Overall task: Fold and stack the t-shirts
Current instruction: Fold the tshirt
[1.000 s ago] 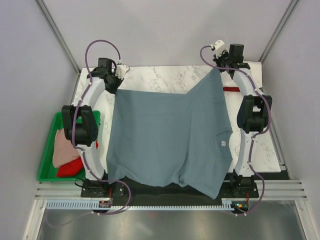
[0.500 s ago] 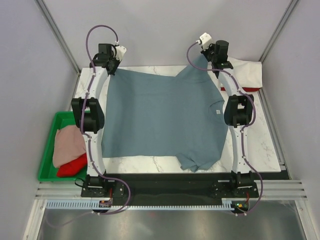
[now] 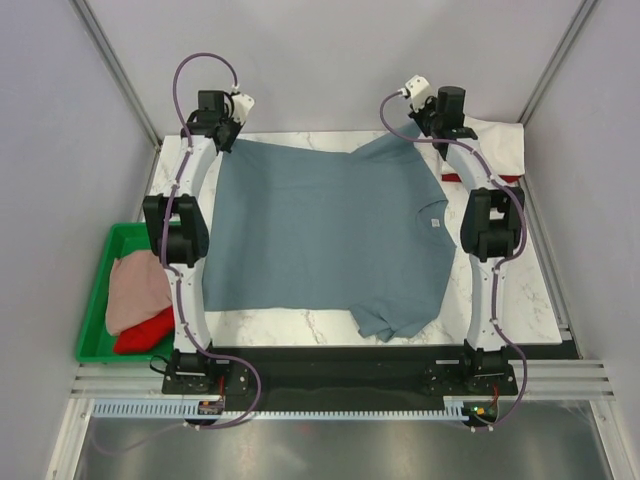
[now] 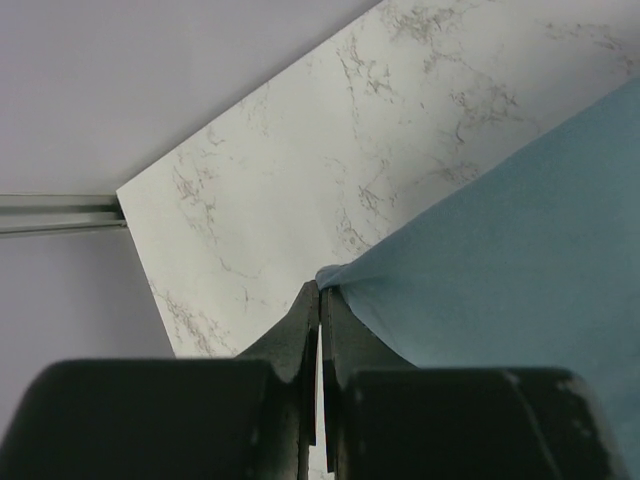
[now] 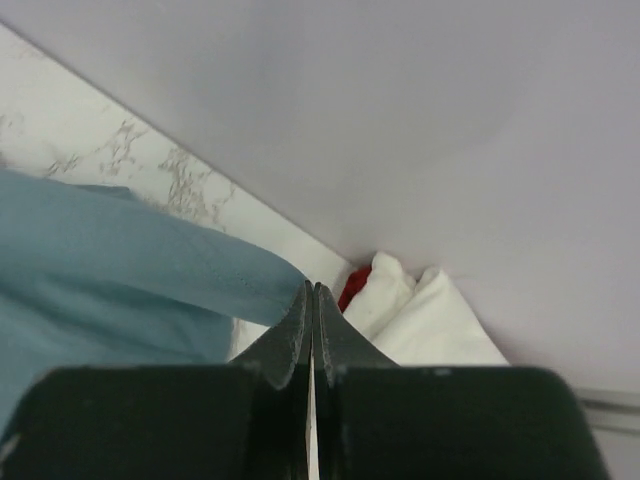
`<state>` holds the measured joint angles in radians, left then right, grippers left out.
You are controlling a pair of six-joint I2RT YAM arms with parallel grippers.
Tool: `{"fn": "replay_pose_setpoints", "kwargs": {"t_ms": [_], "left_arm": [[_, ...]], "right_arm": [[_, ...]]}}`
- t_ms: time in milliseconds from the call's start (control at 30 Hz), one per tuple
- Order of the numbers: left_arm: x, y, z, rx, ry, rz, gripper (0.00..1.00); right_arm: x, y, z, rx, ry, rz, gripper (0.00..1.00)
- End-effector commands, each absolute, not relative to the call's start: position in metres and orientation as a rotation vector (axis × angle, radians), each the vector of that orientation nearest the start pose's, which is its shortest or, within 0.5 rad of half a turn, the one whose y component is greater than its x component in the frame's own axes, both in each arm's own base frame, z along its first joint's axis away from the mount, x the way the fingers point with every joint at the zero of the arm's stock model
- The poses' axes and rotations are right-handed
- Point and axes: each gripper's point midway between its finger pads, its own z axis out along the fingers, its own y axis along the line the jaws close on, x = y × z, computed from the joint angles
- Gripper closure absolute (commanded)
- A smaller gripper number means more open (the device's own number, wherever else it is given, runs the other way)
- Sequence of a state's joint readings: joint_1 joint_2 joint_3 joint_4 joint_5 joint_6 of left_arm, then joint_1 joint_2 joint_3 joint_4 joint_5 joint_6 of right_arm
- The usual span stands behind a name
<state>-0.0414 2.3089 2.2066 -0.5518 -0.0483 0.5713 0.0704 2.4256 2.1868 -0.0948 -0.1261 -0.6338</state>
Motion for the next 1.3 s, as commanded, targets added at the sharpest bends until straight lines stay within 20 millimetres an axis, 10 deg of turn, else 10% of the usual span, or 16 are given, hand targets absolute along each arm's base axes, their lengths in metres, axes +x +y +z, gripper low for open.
{"fn": "replay_pose_setpoints", "kwargs": {"t_ms": [0, 800, 1267], "left_arm": [[0.615, 0.000, 0.213, 0.678, 2.042, 0.342, 0.98], [0.529, 0.025, 0.190, 0.708, 2.147, 0.223, 0.98], [0.480, 0.028, 0.138, 0.747, 2.274, 0.164, 0.98]], "right_arm": [[0.662, 0.049, 0.249, -0.743, 1.699, -0.258, 1.00], [0.501, 0.042, 0.200, -0.822, 1.996, -0.153, 1.00], [0.437, 0.045, 0.178, -0.851, 2.069, -0.076, 1.00]]}}
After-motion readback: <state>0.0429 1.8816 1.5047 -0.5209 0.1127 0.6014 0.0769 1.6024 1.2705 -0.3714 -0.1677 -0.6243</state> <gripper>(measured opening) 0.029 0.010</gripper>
